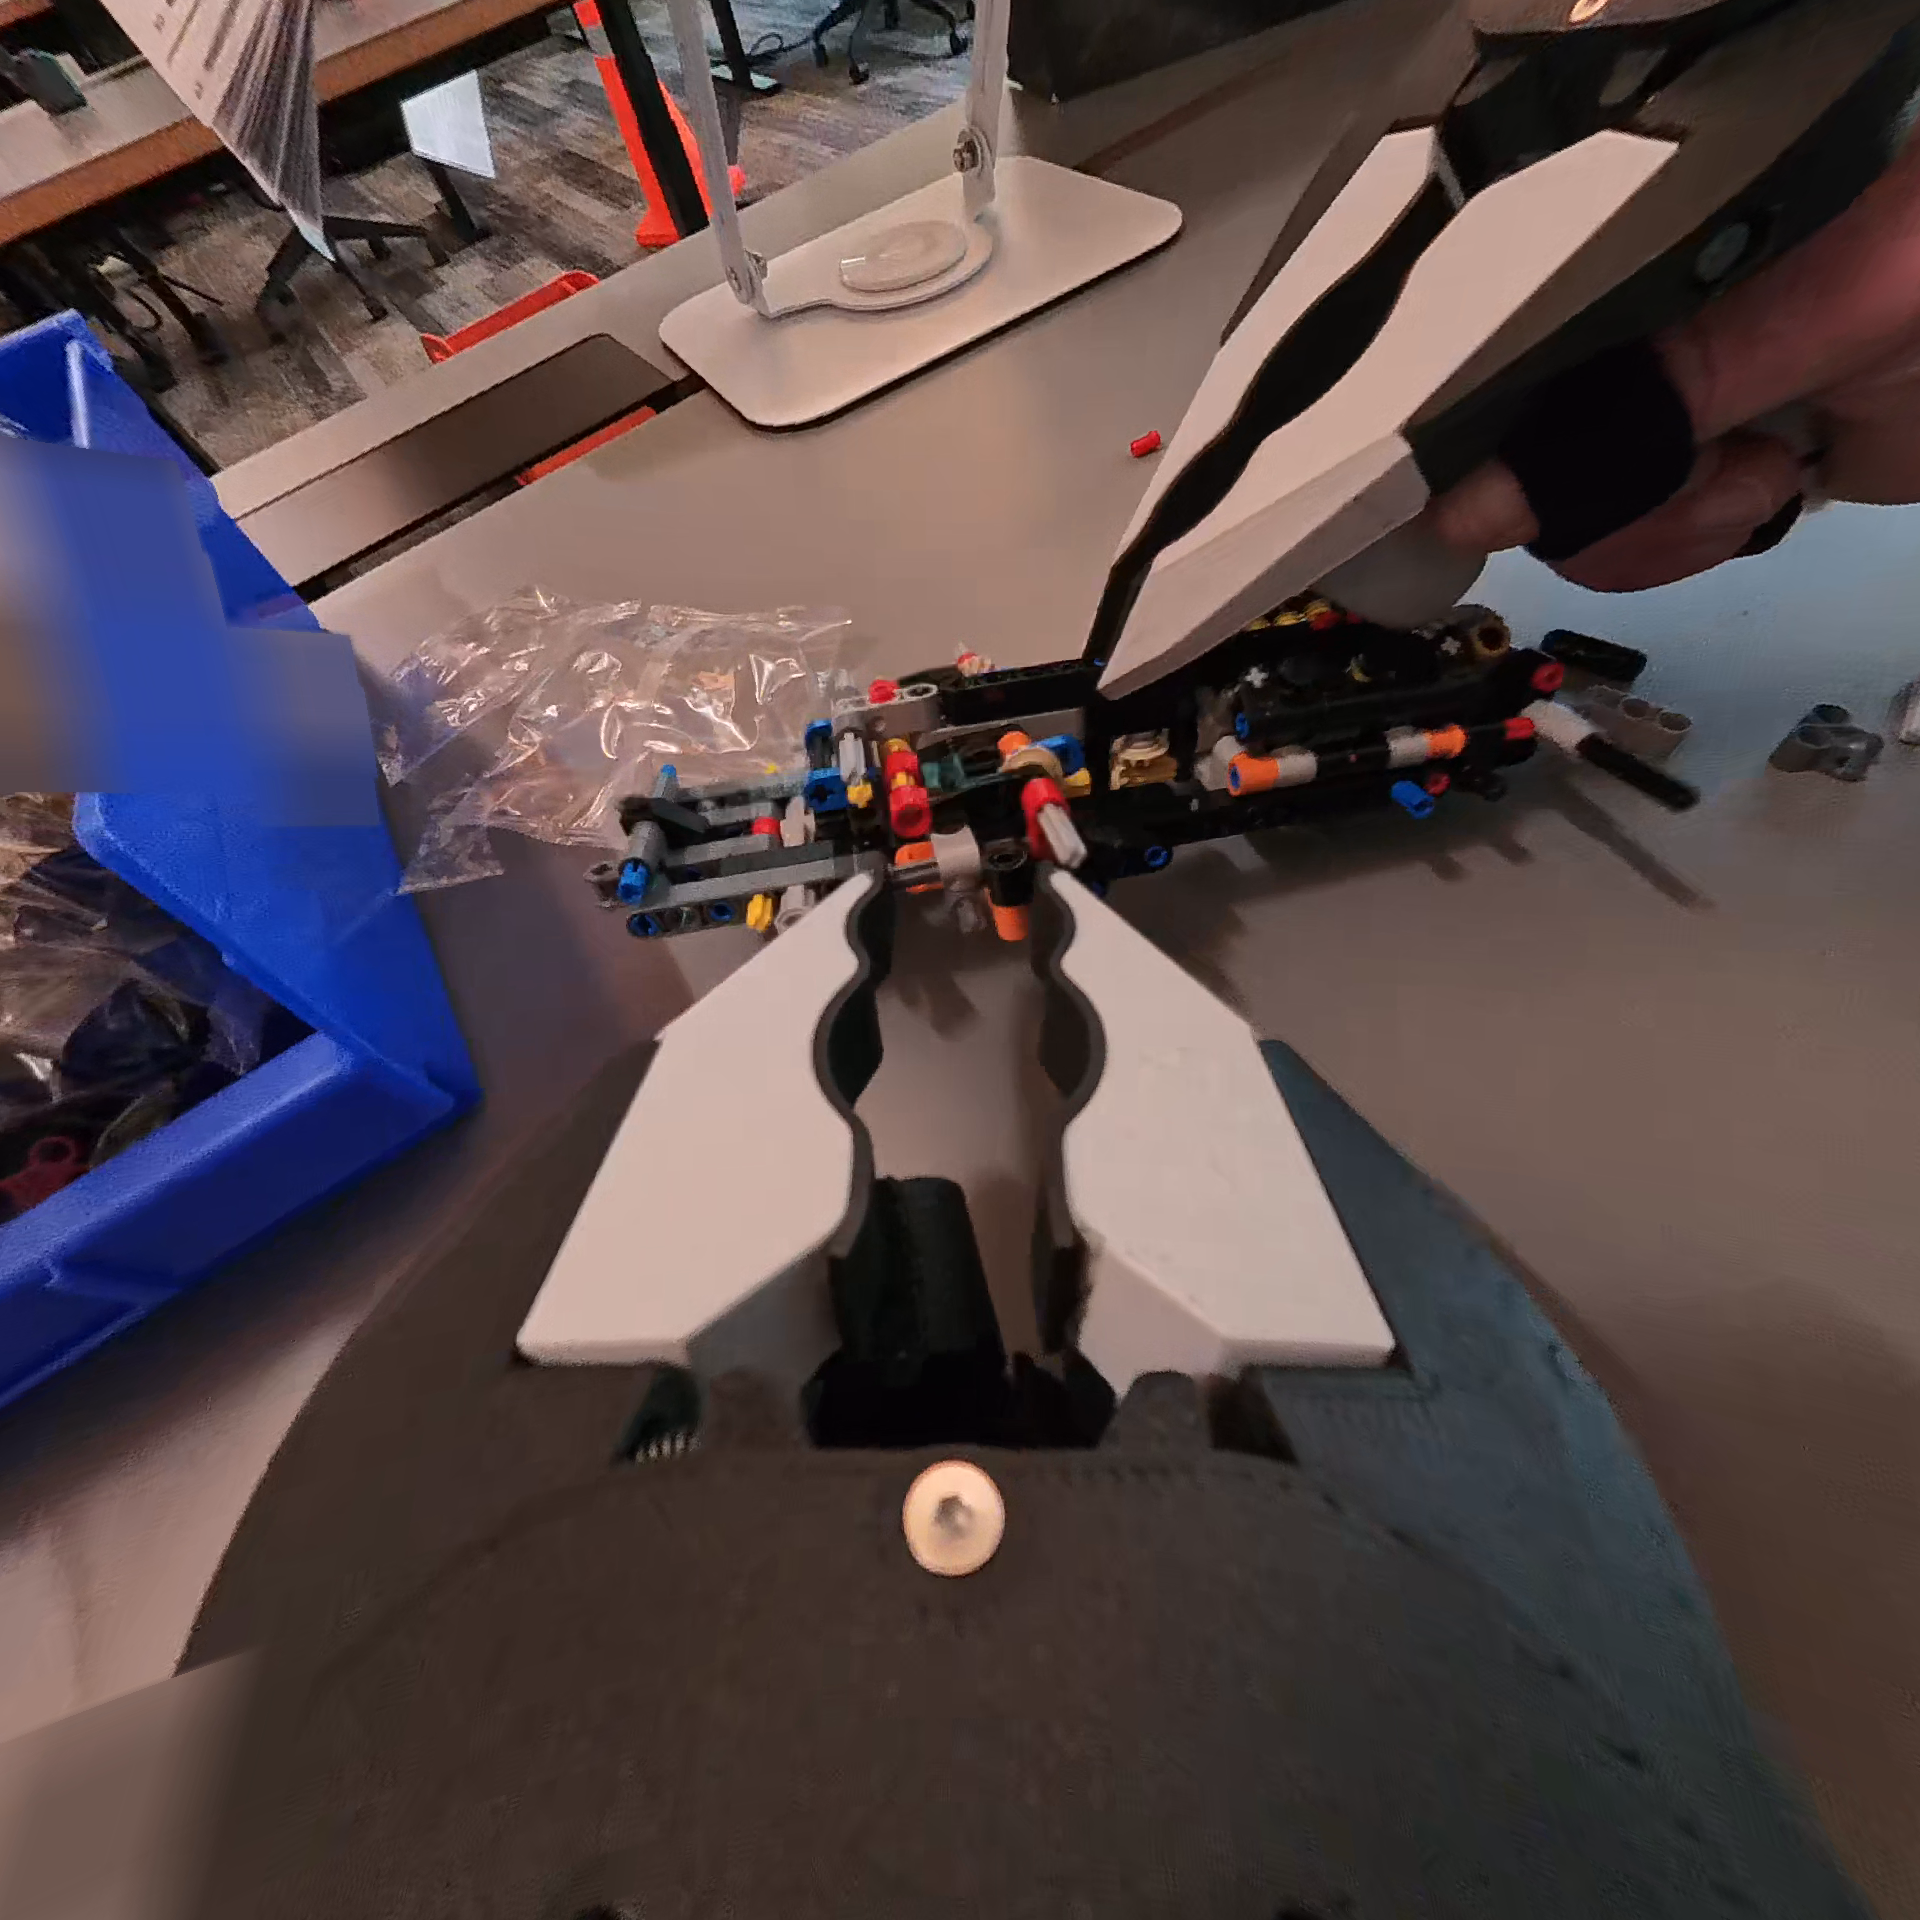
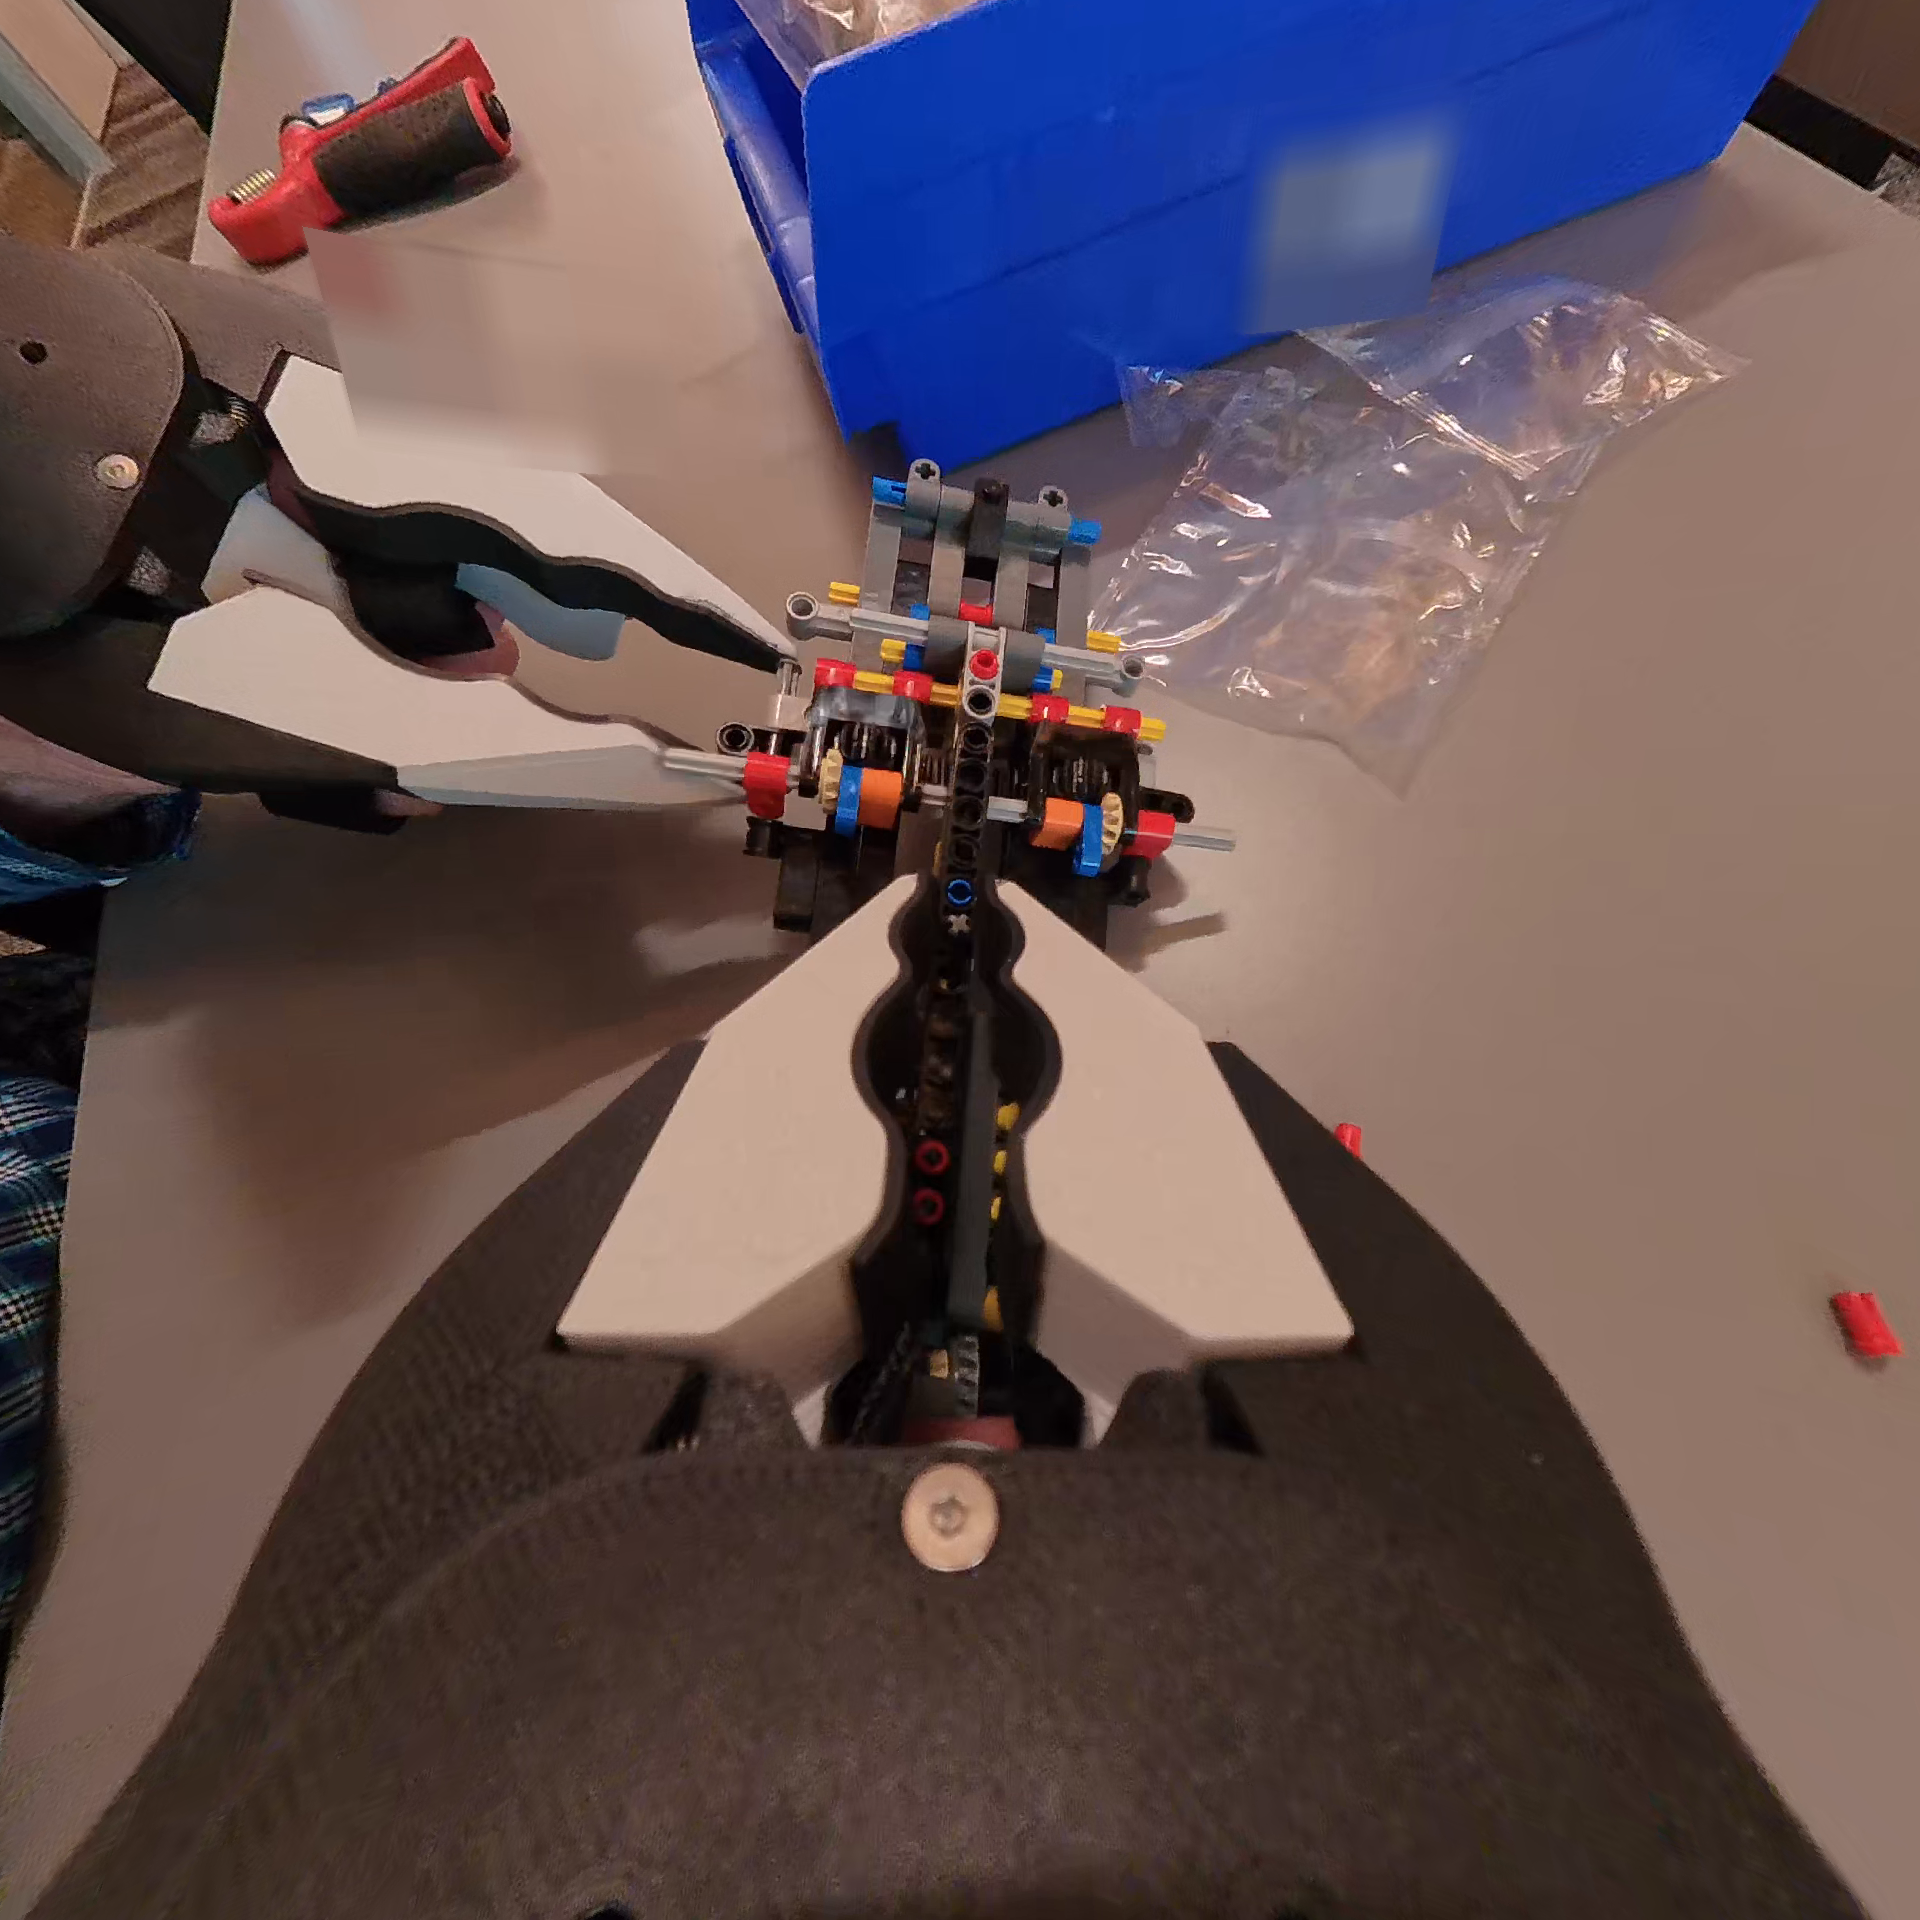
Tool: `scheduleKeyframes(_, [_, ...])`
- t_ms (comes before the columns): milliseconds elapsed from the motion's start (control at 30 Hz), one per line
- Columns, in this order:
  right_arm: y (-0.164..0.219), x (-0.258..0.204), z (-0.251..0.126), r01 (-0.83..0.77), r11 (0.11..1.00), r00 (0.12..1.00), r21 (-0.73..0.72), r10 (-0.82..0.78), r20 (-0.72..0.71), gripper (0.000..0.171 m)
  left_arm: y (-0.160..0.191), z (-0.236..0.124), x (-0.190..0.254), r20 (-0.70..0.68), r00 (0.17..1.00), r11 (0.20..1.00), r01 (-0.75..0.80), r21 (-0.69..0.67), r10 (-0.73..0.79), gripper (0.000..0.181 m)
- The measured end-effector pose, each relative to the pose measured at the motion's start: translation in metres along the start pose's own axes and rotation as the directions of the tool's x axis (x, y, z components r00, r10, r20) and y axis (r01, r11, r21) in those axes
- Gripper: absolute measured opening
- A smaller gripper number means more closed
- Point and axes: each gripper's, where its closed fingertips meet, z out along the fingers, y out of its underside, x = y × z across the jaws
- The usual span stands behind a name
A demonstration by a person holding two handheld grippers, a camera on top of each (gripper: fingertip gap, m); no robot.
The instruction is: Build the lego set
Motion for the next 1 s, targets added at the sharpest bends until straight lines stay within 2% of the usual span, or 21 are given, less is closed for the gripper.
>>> scheduleKeyframes(500, [0.002,0.002,0.001,0.042,0.999,0.999,-0.015,-0.043,-0.031,0.005,0.004,0.003,0.002,-0.008,1.000,0.999,-0.009,-0.031,0.009,0.021])
scheduleKeyframes(667, [-0.008,0.010,-0.014,0.174,0.984,0.971,-0.021,-0.175,-0.161,0.016,0.009,0.004,0.000,0.000,1.000,0.998,0.004,-0.064,-0.004,0.021])
scheduleKeyframes(767, [-0.014,-0.022,-0.020,0.269,0.963,0.961,0.004,-0.268,-0.073,0.000,0.011,0.004,-0.001,0.003,1.000,0.997,0.012,-0.074,-0.012,0.021])
scheduleKeyframes(833, [-0.006,-0.037,-0.013,0.283,0.959,0.959,-0.021,-0.283,-0.016,0.003,0.012,0.005,-0.001,0.004,1.000,0.996,0.011,-0.085,-0.011,0.021])
scheduleKeyframes(1000, [0.001,-0.040,0.004,0.317,0.945,0.945,-0.077,-0.322,-0.051,0.000,0.016,0.004,0.002,0.007,1.000,0.995,-0.002,-0.103,0.002,0.021])
